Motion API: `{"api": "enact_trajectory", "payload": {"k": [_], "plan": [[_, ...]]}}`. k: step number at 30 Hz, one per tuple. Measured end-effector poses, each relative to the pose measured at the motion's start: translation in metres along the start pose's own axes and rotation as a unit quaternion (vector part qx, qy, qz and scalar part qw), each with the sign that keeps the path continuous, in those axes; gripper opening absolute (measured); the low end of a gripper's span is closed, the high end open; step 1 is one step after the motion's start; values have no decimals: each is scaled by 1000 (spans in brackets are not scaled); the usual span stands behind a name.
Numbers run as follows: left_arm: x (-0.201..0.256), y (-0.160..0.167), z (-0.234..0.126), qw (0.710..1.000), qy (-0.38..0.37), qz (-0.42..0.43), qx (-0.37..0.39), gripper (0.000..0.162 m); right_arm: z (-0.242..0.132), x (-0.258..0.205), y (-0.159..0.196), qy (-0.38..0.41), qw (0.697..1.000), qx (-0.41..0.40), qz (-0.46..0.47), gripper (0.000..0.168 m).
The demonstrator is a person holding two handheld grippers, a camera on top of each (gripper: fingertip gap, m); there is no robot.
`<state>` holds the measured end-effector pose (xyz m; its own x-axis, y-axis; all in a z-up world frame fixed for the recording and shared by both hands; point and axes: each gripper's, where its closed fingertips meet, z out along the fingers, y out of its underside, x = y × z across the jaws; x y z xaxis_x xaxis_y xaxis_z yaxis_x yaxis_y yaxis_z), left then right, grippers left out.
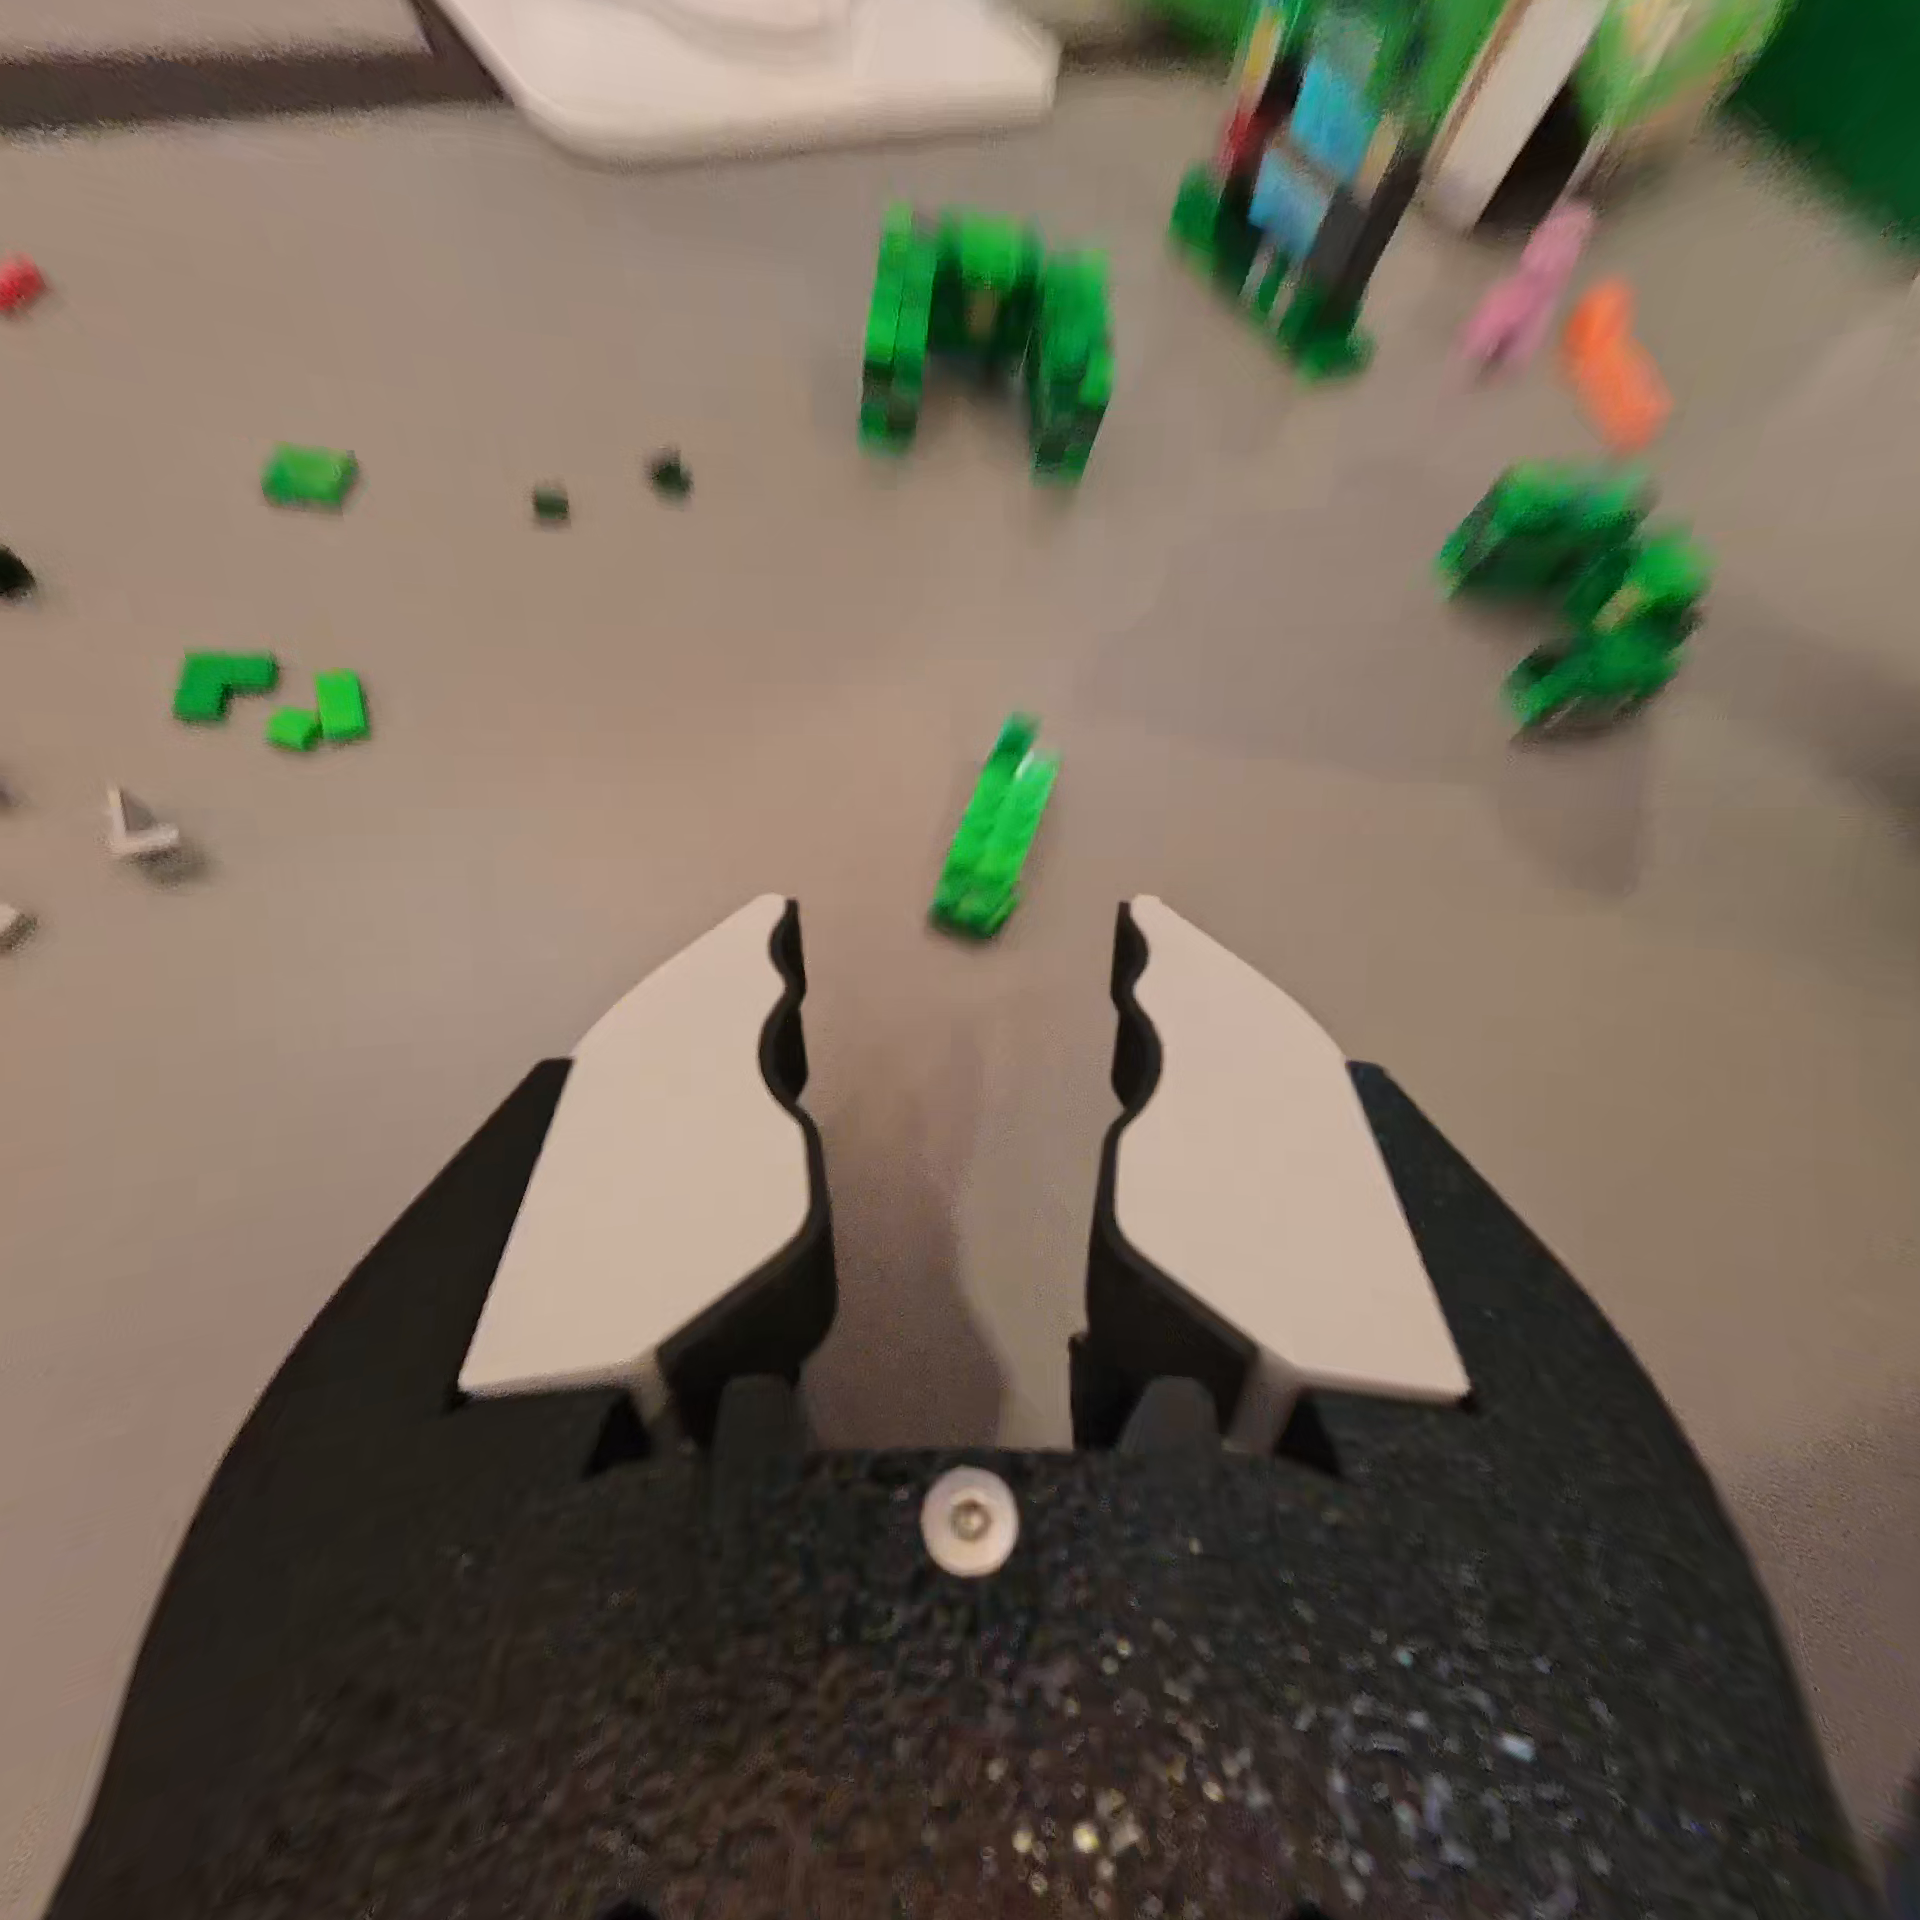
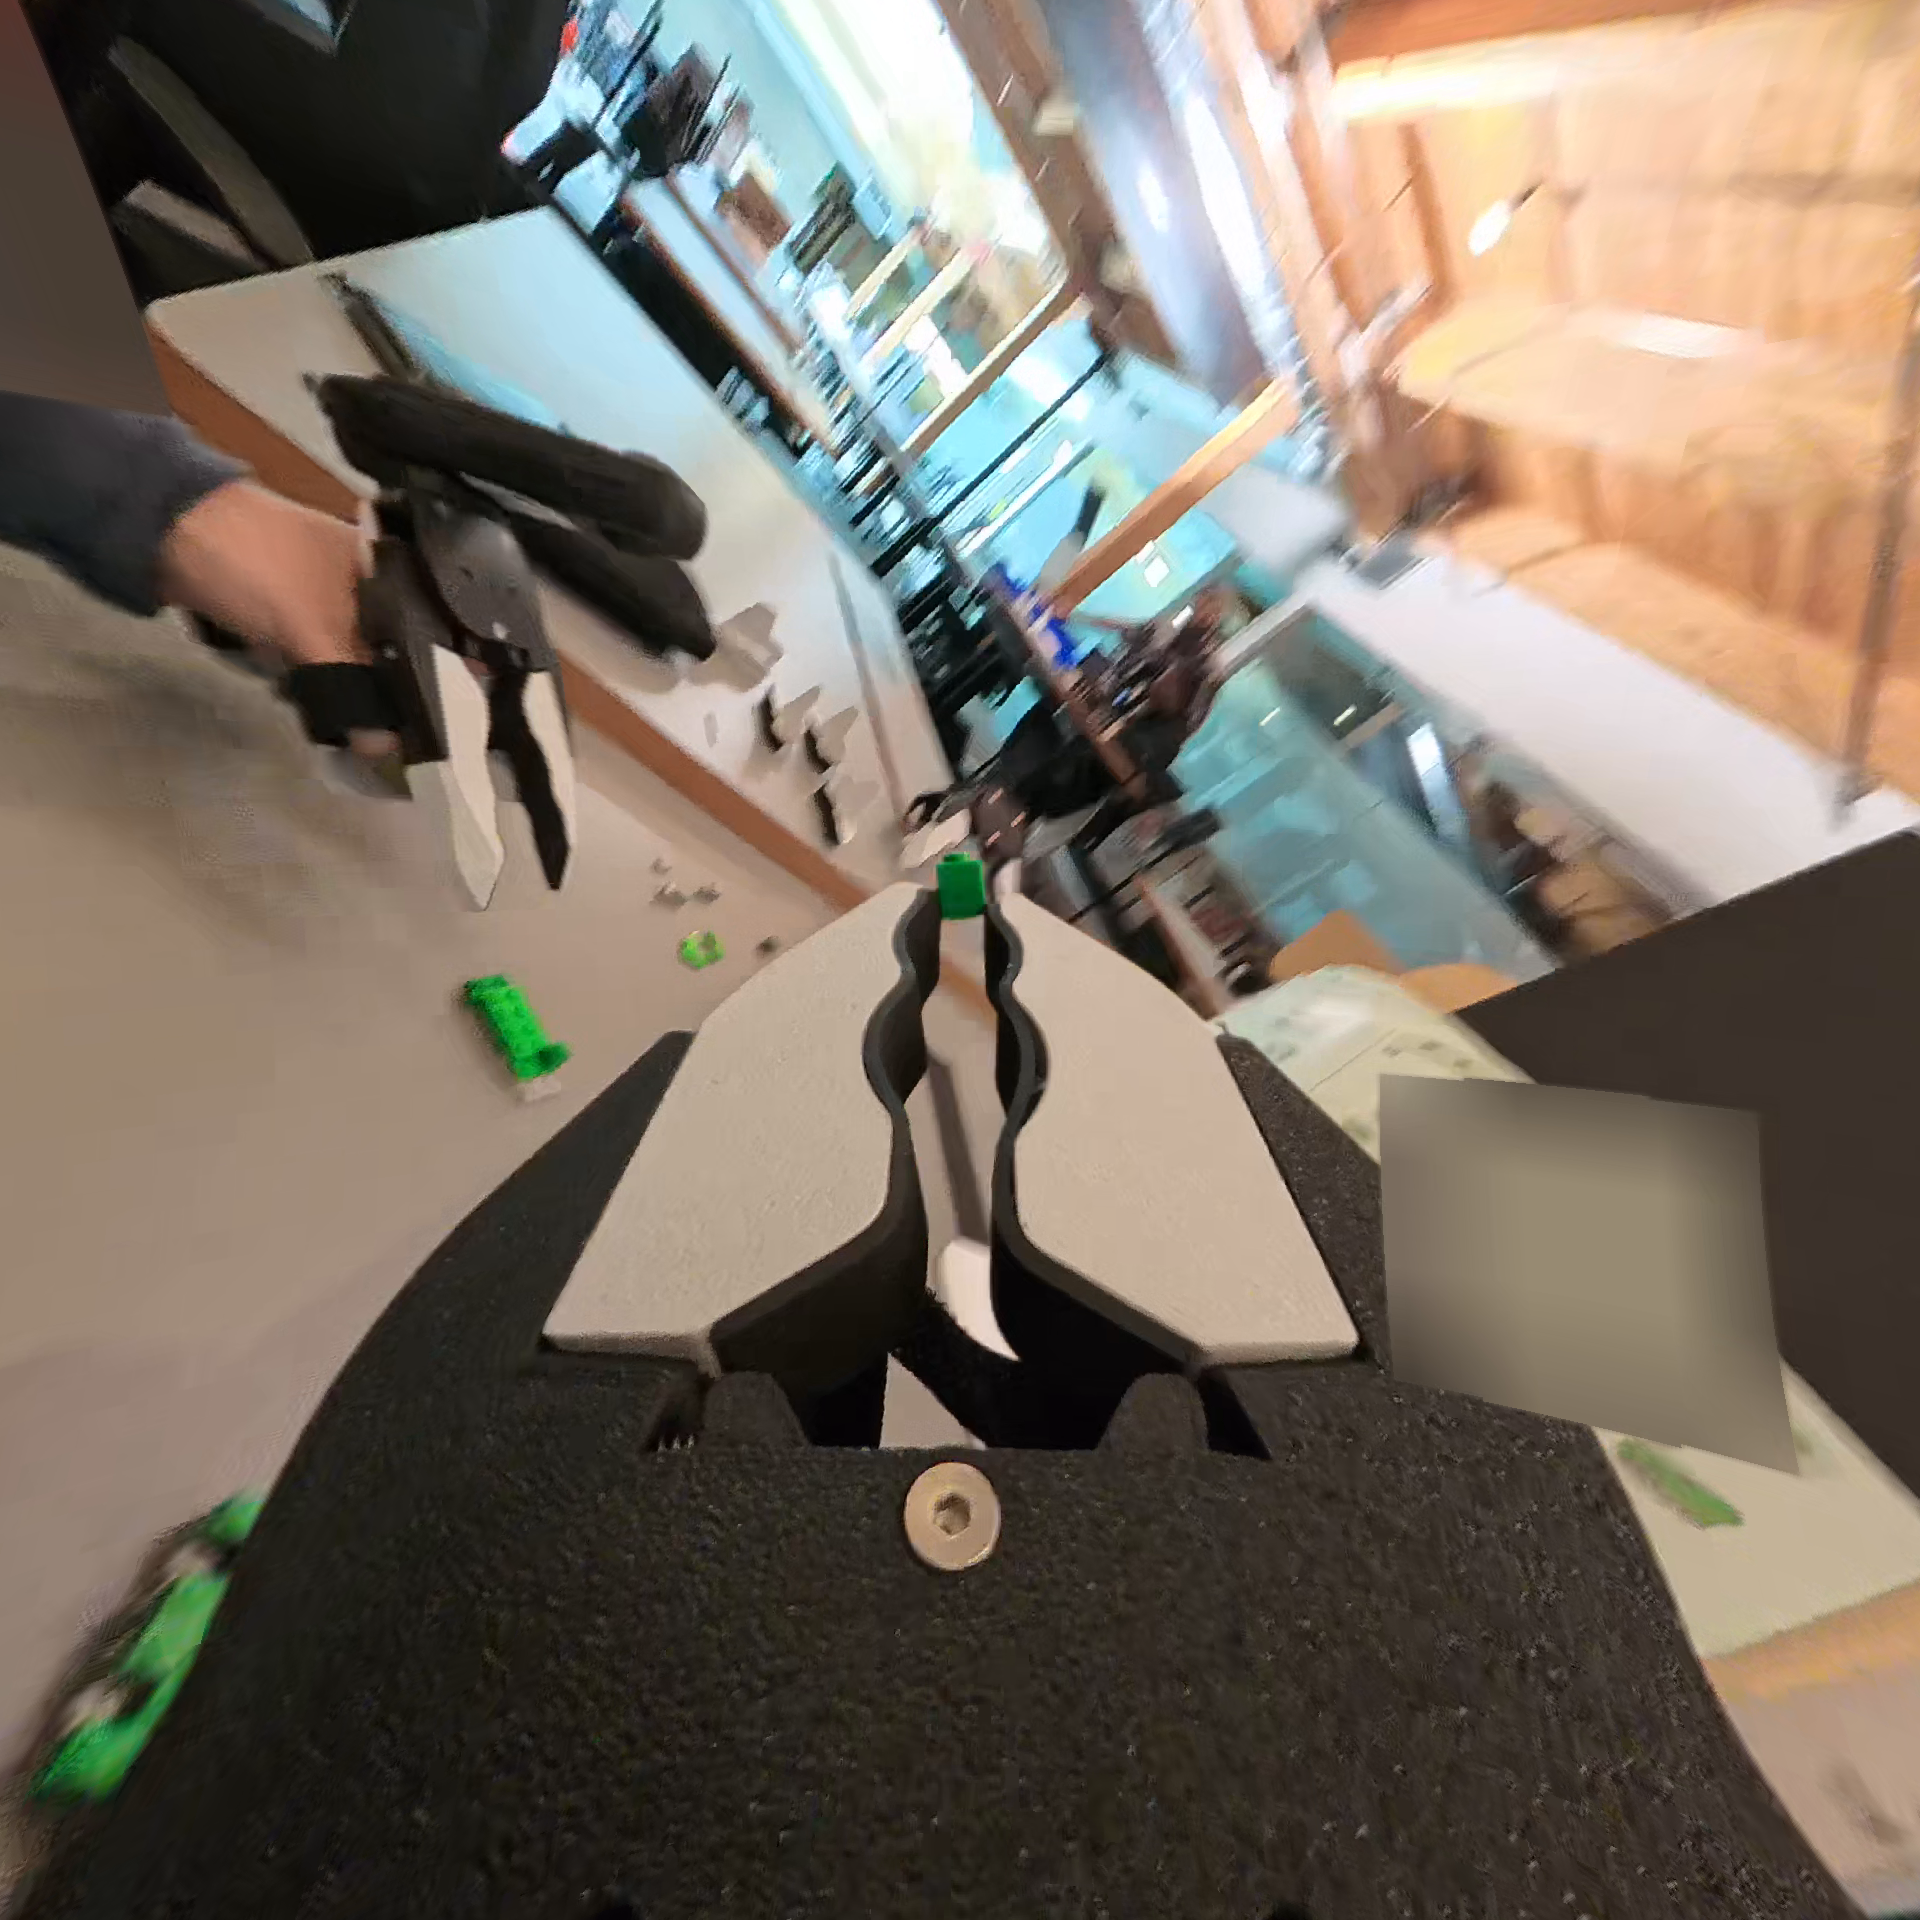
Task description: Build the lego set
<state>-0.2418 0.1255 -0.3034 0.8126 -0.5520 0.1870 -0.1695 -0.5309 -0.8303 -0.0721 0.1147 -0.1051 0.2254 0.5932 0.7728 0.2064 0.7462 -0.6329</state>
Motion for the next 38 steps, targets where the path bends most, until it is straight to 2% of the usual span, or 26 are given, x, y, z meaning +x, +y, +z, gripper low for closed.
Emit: {"api": "enact_trajectory", "payload": {"k": [2,4,7,10,16,20,25,28,31,32,34,36,38], "plan": [[34,-49,-19,994,30,-27,100,49,2,1,-11,35,998,37,-35,7],[77,-95,-39,983,52,9,177,45,6,-2,-14,50,996,39,-58,7],[127,-137,-53,971,18,118,206,35,11,-9,-13,61,992,28,-109,7],[159,-157,-55,960,-13,196,201,21,15,-14,-12,62,985,4,-162,7],[174,-165,-39,965,-9,203,165,21,17,-20,-16,60,974,-9,-218,7],[176,-167,-40,966,4,195,170,12,18,-22,-17,61,971,-8,-229,8],[177,-168,-39,966,5,195,168,19,18,-22,-20,64,971,1,-229,8],[179,-166,-38,967,13,198,162,9,18,-23,-22,64,971,3,-230,8],[178,-163,-37,969,13,195,149,7,19,-26,-21,60,970,4,-234,8],[179,-164,-39,969,16,197,151,7,19,-24,-23,74,969,13,-237,9],[178,-165,-42,967,16,201,153,7,15,-16,-29,117,960,33,-250,25],[167,-162,-41,968,-6,214,132,7,10,-6,-22,133,961,26,-240,29],[153,-144,-29,973,1,225,56,7,2,10,-5,141,970,2,-200,30]]}}
